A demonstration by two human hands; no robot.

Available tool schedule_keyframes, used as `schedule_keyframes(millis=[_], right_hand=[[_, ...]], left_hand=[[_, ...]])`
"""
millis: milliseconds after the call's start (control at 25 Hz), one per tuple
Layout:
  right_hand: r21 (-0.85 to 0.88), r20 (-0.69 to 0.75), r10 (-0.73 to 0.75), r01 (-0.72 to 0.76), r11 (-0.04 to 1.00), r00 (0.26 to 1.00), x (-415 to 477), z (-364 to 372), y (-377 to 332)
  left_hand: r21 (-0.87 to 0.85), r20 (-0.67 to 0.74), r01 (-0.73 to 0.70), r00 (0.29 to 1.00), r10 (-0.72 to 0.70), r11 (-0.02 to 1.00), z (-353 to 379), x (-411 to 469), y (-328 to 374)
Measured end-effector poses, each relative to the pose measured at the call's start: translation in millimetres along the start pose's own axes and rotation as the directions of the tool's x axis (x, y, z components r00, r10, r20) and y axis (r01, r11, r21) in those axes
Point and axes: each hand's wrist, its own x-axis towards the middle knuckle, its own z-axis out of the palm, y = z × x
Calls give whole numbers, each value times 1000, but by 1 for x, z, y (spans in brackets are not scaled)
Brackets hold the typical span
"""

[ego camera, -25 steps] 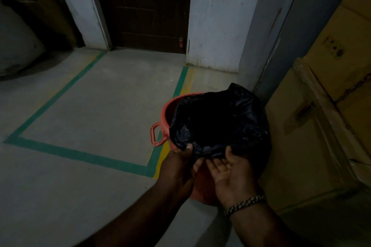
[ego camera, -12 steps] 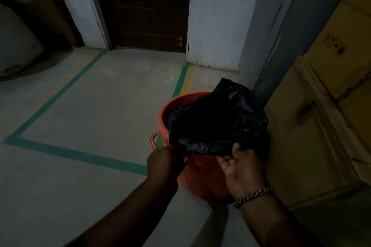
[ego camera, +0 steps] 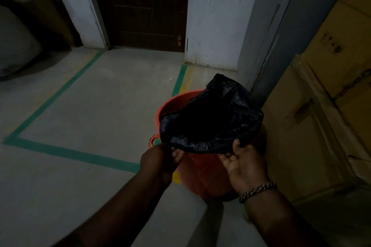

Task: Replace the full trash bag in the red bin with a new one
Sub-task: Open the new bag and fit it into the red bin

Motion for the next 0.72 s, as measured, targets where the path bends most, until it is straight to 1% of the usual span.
schedule_keyframes(millis=[120, 240, 360, 480, 560, 640, 720], right_hand=[[-8, -14, 23, -23, 1000, 1000, 4, -3, -5], [74, -3, 62, -61, 995, 998, 4, -4, -7], [140, 34, 116, -119, 983, 993, -6, -4, 2], [103, 40, 176, -179, 978, 984, -19, -3, 28], [95, 31, 138, -140, 986, 990, -24, 1, 40], [128, 1, 82, -82, 988, 997, -21, 5, 41], [163, 13, 58, -59, 985, 998, -14, 4, 35]], left_hand=[[-32, 100, 62, 993, -58, 998, 2, -6, 6], [-18, 158, 77, 985, -73, 997, 6, -8, 3], [-23, 113, 52, 992, -49, 998, 6, -5, -3], [-20, 105, 51, 993, -49, 998, 11, -10, -10], [4, 99, 63, 993, -63, 998, 17, -18, -15], [33, 85, 57, 995, -59, 998, 22, -21, -21], [43, 95, 33, 995, -37, 999, 25, -23, -22]])
